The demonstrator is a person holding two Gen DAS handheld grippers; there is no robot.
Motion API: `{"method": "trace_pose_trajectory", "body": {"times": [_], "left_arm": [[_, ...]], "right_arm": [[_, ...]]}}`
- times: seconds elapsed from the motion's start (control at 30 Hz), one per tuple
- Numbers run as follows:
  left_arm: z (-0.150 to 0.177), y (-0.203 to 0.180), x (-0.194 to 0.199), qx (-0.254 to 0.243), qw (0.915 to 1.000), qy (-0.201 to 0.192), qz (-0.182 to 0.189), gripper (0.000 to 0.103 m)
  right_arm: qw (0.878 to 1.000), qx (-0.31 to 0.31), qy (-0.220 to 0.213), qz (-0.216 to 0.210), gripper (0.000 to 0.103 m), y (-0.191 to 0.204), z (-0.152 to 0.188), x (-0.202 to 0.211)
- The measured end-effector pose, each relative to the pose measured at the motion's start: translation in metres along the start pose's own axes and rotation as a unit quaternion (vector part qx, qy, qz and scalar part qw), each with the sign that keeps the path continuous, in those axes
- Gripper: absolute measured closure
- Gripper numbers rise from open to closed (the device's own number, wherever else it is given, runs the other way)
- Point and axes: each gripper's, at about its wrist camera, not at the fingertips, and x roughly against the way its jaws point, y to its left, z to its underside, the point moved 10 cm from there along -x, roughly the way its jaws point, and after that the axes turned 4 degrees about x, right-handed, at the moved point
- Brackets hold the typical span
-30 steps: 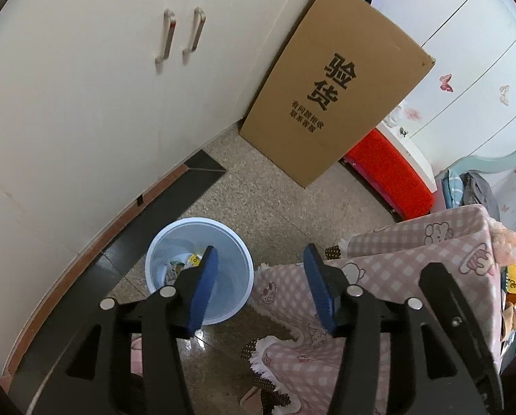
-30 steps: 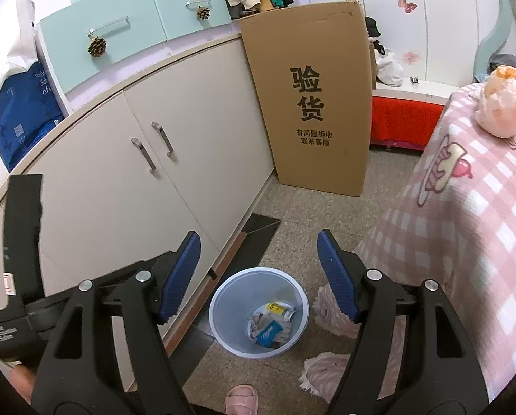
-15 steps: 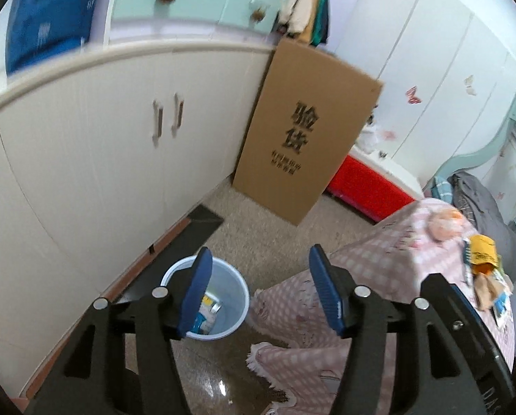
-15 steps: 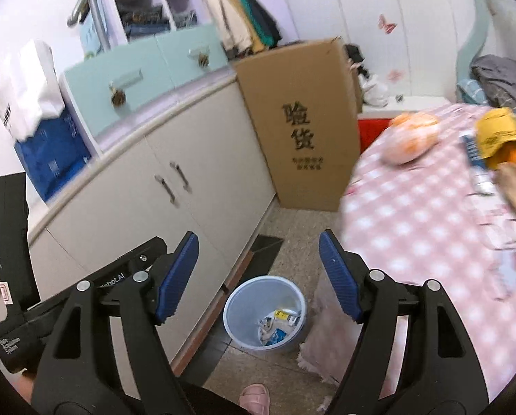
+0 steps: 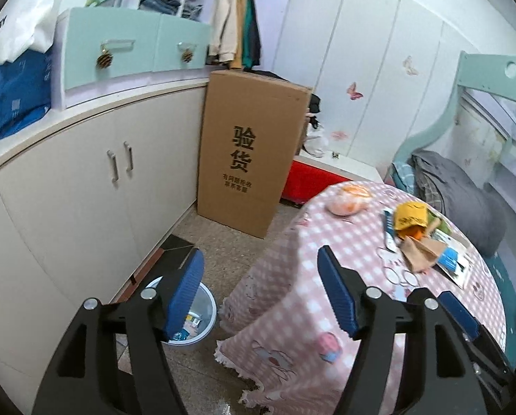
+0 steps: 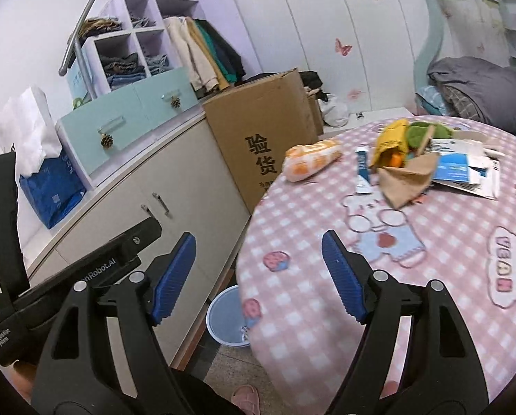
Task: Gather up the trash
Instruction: 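Move both open grippers back toward the table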
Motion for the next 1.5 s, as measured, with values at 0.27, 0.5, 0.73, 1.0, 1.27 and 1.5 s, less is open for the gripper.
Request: {"method": "trace_pose_trajectory", "body": {"times": [0.27, 0.5, 0.73, 1.0, 1.27, 1.5], "left_arm": [[0.015, -0.034, 0.009, -0.034, 0.9994, 0.007, 0.005, 0.031], [0.030, -0.065, -0.002, -0.057, 0.9975, 0.036, 0.021, 0.030], [0.043, -0.094, -0.019, -0.075, 0.9944, 0.065, 0.035, 0.029], [0.055, -0.128, -0.046, -0.085, 0.9896, 0.102, 0.057, 0.028], [0.065, -0.144, -0.072, -0.081, 0.9851, 0.135, 0.069, 0.028], [0.075, -0.156, -0.093, -0.084, 0.9789, 0.165, 0.086, 0.028]], "right_arm": [[1.000, -0.019, -0.002, 0.015, 0.027, -0.036, 0.003, 0.019], [0.999, -0.039, 0.005, 0.036, 0.027, -0.073, 0.008, 0.024], [0.997, -0.052, 0.012, 0.057, 0.027, -0.110, 0.009, 0.025], [0.995, -0.067, 0.026, 0.076, 0.027, -0.150, 0.010, 0.019], [0.992, -0.096, 0.037, 0.076, 0.026, -0.183, 0.007, 0.016], [0.991, -0.092, 0.038, 0.094, 0.025, -0.197, -0.002, 0.013]]}}
